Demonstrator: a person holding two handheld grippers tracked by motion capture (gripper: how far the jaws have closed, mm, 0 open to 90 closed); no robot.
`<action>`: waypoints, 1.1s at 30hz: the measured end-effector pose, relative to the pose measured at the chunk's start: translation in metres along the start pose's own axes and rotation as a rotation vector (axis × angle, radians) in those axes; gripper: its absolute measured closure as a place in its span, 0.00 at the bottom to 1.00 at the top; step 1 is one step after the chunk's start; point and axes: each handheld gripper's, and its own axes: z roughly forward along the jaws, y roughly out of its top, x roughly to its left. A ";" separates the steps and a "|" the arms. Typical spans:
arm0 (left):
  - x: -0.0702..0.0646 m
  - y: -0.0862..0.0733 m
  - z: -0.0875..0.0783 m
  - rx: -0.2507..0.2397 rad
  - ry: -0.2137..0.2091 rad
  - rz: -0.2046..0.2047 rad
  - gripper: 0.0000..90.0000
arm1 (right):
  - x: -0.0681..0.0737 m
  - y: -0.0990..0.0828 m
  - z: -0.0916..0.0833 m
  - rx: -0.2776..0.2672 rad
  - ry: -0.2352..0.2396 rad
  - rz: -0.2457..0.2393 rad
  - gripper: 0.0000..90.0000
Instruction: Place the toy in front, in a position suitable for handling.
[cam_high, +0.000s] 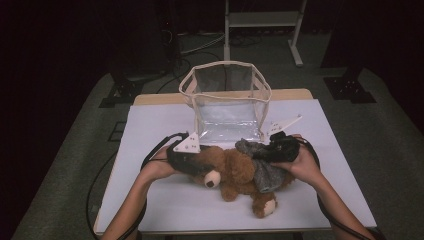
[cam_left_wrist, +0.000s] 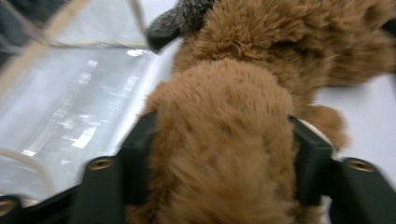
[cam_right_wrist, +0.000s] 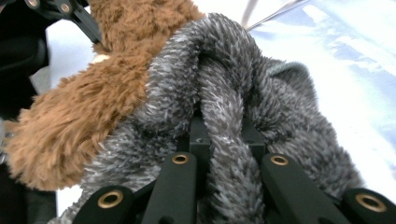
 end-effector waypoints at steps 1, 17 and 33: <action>-0.002 0.000 -0.002 -0.011 -0.010 -0.008 0.31 | 0.005 -0.001 0.002 0.003 0.001 -0.011 0.89; -0.017 0.003 0.003 0.035 -0.054 0.044 0.34 | 0.017 -0.022 -0.029 -0.047 -0.057 -0.003 0.89; -0.035 0.052 0.035 0.138 -0.094 0.205 0.20 | 0.020 -0.029 -0.011 -0.051 -0.033 0.011 0.89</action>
